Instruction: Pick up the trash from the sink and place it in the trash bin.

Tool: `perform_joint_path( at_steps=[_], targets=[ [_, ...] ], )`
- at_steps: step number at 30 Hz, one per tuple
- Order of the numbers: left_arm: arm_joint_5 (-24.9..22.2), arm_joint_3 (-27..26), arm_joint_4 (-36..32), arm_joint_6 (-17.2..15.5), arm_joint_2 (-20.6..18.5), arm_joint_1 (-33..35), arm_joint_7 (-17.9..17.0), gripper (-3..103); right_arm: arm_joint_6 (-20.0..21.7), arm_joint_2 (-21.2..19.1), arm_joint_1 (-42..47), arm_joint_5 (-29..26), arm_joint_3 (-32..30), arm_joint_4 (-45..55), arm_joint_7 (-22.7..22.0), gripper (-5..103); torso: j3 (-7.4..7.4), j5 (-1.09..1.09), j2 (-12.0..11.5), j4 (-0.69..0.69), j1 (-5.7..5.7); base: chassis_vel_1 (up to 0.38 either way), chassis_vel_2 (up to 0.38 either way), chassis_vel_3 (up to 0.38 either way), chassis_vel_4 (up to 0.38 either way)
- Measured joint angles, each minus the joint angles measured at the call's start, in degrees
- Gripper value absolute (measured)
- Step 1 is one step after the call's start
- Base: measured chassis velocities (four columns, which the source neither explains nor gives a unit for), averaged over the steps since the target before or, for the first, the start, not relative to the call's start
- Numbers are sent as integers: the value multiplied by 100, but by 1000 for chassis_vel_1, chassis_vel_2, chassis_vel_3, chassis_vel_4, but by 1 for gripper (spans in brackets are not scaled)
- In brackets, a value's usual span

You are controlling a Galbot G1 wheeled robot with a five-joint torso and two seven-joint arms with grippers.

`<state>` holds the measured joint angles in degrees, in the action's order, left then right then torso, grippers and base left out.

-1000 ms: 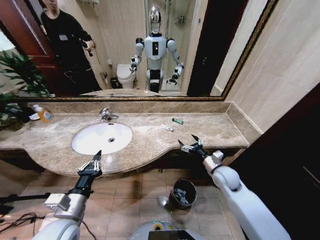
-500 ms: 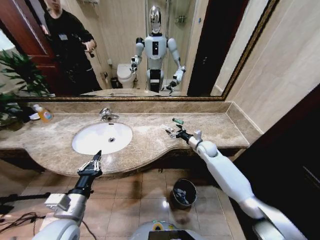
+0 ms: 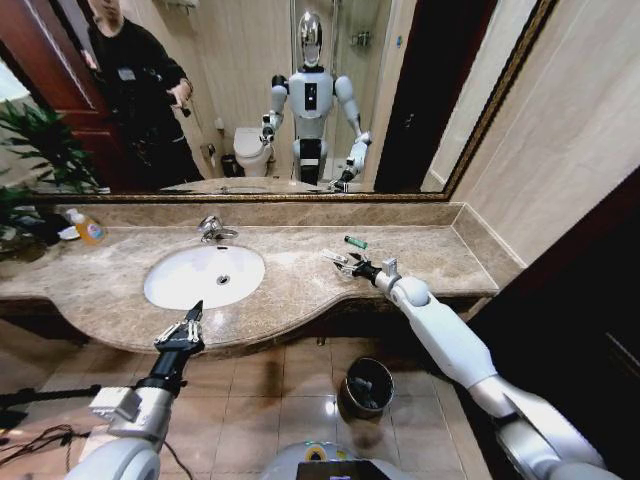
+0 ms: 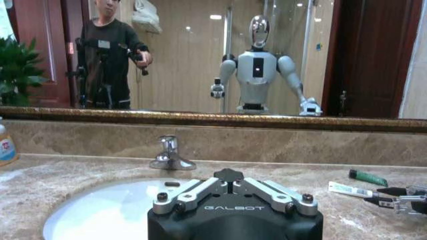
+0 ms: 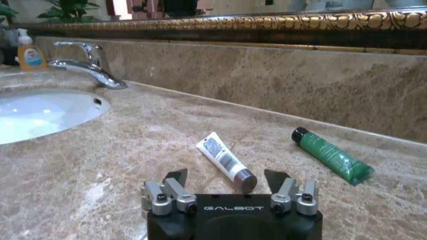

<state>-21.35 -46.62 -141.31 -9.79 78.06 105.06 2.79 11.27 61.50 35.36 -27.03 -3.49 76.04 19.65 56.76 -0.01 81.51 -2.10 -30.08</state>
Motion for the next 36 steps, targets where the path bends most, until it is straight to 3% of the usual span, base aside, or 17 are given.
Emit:
perform_joint_path(
  at_steps=[11, 29, 34, 36],
  targets=[
    [0, 0, 0, 0, 0, 0, 0, 0, 10, 47, -114, 39, 116, -50, -139, 63, 0, 1, 0, 0, 0, 0, 0, 0, 0],
    [0, 0, 0, 0, 0, 0, 0, 0, 13, 91, -137, 96, 154, -147, -228, 61, 0, 1, 0, 0, 0, 0, 0, 0, 0],
    [0, 0, 0, 0, 0, 0, 0, 0, 13, 94, -129, 99, 148, -144, -282, 56, 0, 1, 0, 0, 0, 0, 0, 0, 0],
    [0, 0, 0, 0, 0, 0, 0, 0, 13, 96, -129, 100, 140, -149, -321, 47, 0, 1, 1, 0, 0, 0, 0, 0, 0]
  ],
)
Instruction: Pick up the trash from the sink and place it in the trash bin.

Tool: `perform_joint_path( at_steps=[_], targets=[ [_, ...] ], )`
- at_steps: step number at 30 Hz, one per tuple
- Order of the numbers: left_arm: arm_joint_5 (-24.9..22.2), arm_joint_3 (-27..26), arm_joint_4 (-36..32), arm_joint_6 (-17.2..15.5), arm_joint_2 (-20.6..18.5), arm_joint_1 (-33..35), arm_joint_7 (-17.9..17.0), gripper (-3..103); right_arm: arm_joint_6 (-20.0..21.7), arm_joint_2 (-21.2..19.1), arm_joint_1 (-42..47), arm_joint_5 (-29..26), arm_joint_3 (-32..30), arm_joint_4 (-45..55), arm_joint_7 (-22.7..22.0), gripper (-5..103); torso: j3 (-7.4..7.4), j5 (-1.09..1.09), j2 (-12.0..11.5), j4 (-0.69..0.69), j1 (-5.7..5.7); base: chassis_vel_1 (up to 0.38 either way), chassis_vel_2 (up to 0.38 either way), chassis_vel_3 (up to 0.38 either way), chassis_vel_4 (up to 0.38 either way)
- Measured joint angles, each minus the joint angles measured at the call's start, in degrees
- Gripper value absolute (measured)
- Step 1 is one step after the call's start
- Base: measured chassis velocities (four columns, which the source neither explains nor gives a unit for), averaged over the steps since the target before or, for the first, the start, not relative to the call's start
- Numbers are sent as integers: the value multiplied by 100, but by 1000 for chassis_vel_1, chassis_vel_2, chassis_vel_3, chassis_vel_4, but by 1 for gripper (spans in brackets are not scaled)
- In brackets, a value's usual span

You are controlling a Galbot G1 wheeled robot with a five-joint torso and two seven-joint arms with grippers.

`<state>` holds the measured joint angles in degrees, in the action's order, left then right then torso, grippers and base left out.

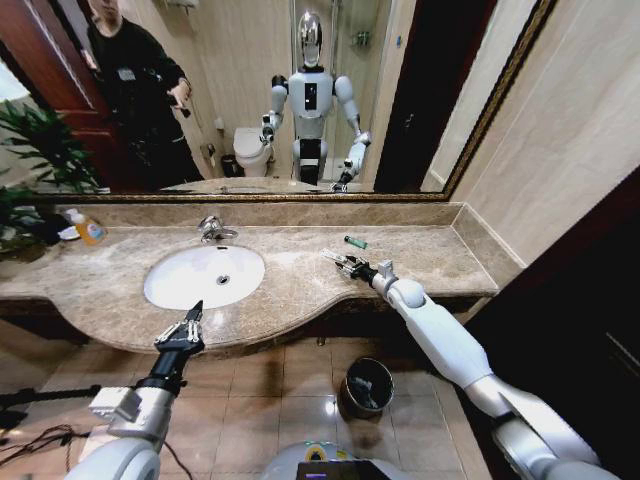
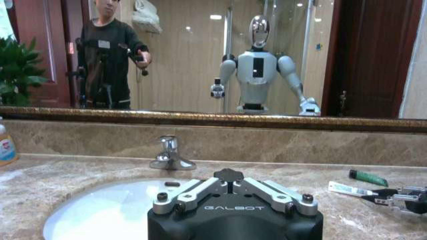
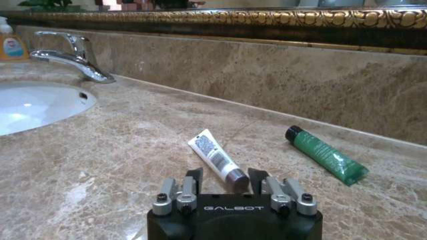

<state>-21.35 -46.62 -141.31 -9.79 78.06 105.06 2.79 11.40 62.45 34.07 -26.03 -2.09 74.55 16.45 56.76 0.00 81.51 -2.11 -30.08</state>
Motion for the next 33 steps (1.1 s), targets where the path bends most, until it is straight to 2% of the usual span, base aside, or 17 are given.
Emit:
perform_joint_path(
  at_steps=[1, 4, 10, 12, 22, 23, 25, 30, 33],
  targets=[
    [0, 0, 0, 0, 0, 0, 0, 0, 0, 0, 0, 0, 0, 0, 0, 47, 0, 0, 0, 0, 0, 0, 0, 0, 0],
    [0, 0, 0, 0, 0, 0, 0, 0, 0, -5, 1, 4, -14, -8, -4, 36, 0, 0, 0, 0, 0, 0, 0, 0, 0],
    [0, 0, 0, 0, 0, 0, 0, 0, 0, 1, 13, 13, -37, -8, -12, 30, 0, 0, 0, 0, 0, 0, 0, 0, 0],
    [0, 0, 0, 0, 0, 0, 0, 0, -2, 10, 19, 18, -55, -8, -18, 39, 0, 0, 0, 0, 0, 0, 0, 0, 0],
    [0, 0, 0, 0, 0, 0, 0, 0, -15, 2, 70, 24, -127, -4, 1, 45, 0, 0, 0, 0, 0, 0, 0, 0, 0],
    [0, 0, 0, 0, 0, 0, 0, 0, -22, -3, 76, 25, -144, -9, 9, 38, 0, 0, 0, 0, 0, 0, 0, 0, 0],
    [0, 0, 0, 0, 0, 0, 0, 0, -26, -5, 79, 25, -156, -19, 14, 38, 0, 0, 0, 0, 0, 0, 0, 0, 0],
    [0, 0, 0, 0, 0, 0, 0, 0, -60, -11, 93, 48, -190, -67, 57, 25, 0, 0, 0, 0, 0, 0, 0, 0, 0],
    [0, 0, 0, 0, 0, 0, 0, 0, -84, -11, 105, 77, -190, -78, 78, 24, 0, 0, 0, 0, 0, 0, 0, 0, 0]
  ],
)
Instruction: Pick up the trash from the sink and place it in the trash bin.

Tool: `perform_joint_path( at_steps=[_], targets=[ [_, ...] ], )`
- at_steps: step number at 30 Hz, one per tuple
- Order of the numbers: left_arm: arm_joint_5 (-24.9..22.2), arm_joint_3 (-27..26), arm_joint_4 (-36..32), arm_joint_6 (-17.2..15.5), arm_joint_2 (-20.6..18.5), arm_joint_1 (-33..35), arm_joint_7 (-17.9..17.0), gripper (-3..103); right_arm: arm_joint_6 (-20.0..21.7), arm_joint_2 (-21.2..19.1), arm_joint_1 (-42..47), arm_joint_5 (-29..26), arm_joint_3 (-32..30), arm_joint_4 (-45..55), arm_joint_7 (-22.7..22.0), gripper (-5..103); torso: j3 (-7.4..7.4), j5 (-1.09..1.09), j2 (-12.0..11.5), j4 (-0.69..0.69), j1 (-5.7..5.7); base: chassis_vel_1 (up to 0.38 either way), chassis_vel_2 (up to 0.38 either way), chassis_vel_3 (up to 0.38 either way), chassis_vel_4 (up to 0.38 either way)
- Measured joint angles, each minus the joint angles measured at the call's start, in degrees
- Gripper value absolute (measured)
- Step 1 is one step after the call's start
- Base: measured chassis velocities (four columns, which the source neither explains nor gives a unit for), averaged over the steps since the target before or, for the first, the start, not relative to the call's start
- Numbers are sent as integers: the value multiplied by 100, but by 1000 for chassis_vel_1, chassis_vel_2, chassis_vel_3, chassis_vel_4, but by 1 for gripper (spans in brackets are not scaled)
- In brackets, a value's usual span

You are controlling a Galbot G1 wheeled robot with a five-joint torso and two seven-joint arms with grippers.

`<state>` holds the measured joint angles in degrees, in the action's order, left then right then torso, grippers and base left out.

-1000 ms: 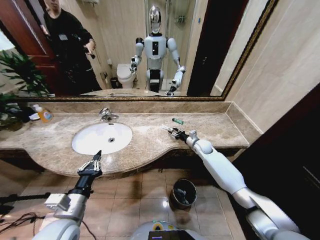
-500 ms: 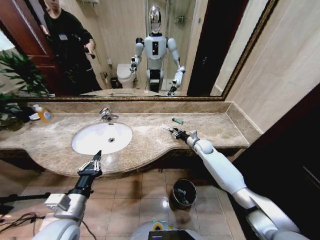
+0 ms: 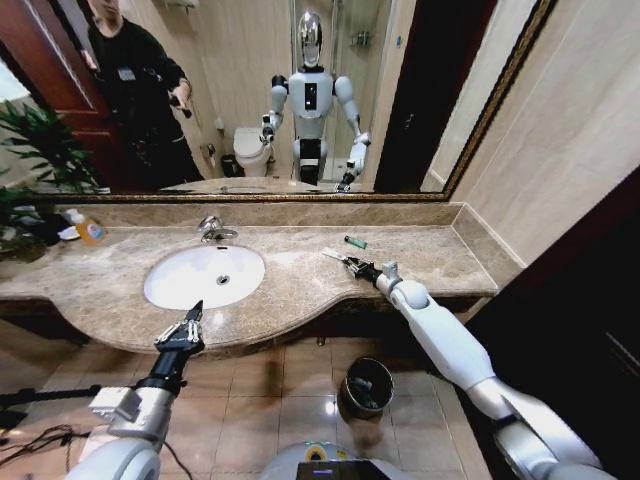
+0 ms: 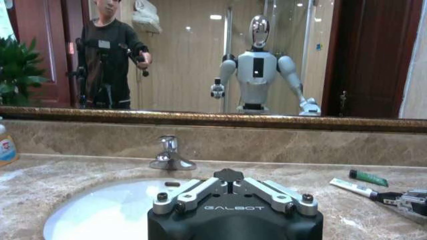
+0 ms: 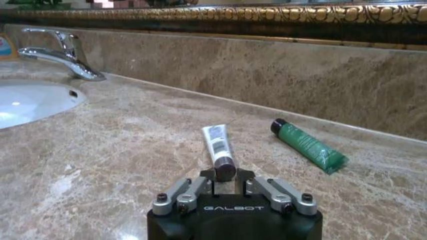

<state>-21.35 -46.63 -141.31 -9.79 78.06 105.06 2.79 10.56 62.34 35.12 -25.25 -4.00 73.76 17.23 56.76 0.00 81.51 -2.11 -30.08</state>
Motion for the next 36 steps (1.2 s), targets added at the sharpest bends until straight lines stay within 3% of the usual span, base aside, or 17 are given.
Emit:
perform_joint_path(
  at_steps=[7, 9, 25, 36],
  targets=[
    [0, 0, 0, 0, 0, 0, 0, 0, -7, 14, 9, 20, 41, 28, 0, 23, 0, 0, 0, 0, 0, 0, 0, 0, 0],
    [0, 0, 0, 0, 0, 0, 0, 0, -6, 16, 17, 21, 55, 68, -9, 16, 0, 0, 0, 0, 0, 0, 0, 0, 0],
    [0, 0, 0, 0, 0, 0, 0, 0, -3, -116, 256, -279, -17, 657, -456, 16, 0, 0, 0, 0, 0, 0, 0, 0, 0],
    [0, 0, 1, 0, 0, 0, 0, 0, 74, -541, 1516, -586, -856, 2066, -718, 16, -1, 0, 0, 0, 0, 0, 0, 0, 0]
  ],
)
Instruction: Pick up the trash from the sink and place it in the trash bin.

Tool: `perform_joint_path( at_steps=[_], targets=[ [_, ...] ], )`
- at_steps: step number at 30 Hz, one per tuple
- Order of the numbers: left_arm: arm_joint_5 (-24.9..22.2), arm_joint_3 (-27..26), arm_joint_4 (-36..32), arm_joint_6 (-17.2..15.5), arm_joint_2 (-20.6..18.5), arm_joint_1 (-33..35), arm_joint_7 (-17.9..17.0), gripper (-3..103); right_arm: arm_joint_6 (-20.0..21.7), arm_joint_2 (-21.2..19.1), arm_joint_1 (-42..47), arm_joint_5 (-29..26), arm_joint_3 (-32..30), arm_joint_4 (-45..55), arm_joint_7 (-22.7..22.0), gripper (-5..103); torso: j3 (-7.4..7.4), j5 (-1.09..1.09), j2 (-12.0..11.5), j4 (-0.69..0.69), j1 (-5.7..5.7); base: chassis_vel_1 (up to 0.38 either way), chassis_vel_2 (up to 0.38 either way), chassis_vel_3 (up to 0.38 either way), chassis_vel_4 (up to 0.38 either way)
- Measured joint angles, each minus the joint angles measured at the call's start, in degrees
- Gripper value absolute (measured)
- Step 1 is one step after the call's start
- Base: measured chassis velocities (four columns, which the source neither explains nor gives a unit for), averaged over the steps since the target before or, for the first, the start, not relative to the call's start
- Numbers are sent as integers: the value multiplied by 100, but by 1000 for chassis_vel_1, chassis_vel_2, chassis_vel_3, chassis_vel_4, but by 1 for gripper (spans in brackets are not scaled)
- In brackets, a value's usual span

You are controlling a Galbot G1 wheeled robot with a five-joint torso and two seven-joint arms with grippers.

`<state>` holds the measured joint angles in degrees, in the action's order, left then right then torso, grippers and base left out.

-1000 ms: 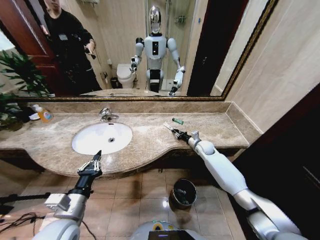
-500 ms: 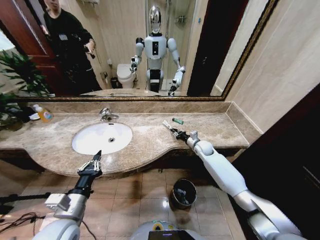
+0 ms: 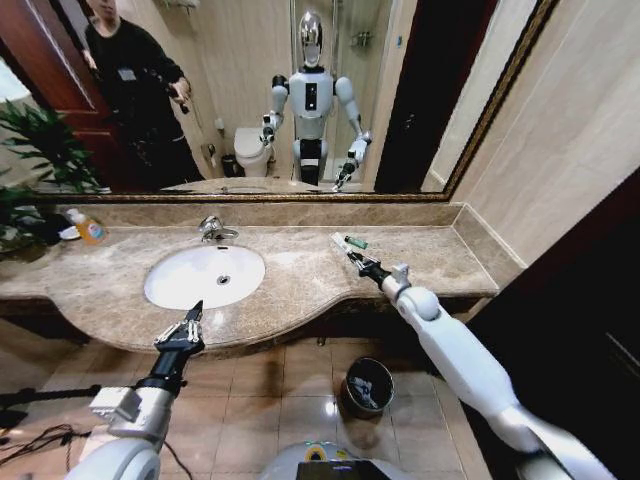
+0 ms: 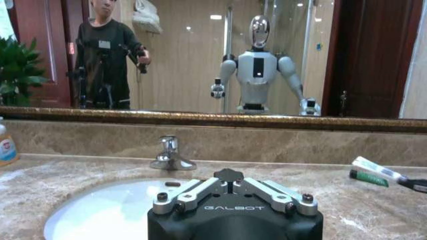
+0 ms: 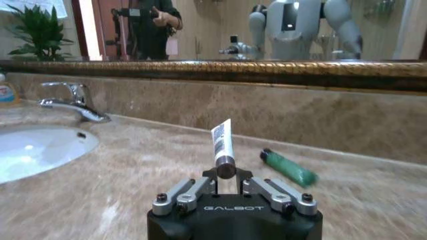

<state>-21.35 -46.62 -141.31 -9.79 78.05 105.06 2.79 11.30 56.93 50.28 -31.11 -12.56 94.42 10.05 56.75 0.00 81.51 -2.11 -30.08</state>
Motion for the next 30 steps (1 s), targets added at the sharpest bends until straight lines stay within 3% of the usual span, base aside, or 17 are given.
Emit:
perform_joint_path(
  at_steps=[5, 12, 19, 21, 27, 30],
  targets=[
    [0, 0, 0, 0, 0, 0, 1, 0, -41, -265, 820, -48, -442, 702, -68, 16, 0, 1, 0, 1, 0, 0, 0, 0, 0],
    [0, 0, -1, 0, 0, 0, 1, 0, -129, -295, 1739, -39, -1021, 1386, -207, 16, 0, -3, 0, -1, 0, 0, 0, 0, 0],
    [0, 0, -1, 0, 0, 0, 1, 0, -146, -219, 2684, -6, -1642, 1864, 97, 16, 0, -1, 0, 0, 0, 0, 0, 0, 0],
    [0, 0, -1, 0, 0, 0, 0, 0, -304, -43, 3384, 132, -2092, 2020, 497, 16, 0, 0, 0, 1, 1, 0, 0, 0, 0],
    [0, 0, 0, 0, 0, 0, 0, 0, -487, 158, 3766, 296, -2383, 1933, 832, 16, 0, -1, 0, 0, 0, 0, 0, 0, 0],
    [0, 0, 0, 0, 0, 0, 0, 0, -569, 270, 4055, 306, -2683, 1709, 1576, 16, 0, 1, 0, 0, 0, 0, 0, 0, 0]
  ],
)
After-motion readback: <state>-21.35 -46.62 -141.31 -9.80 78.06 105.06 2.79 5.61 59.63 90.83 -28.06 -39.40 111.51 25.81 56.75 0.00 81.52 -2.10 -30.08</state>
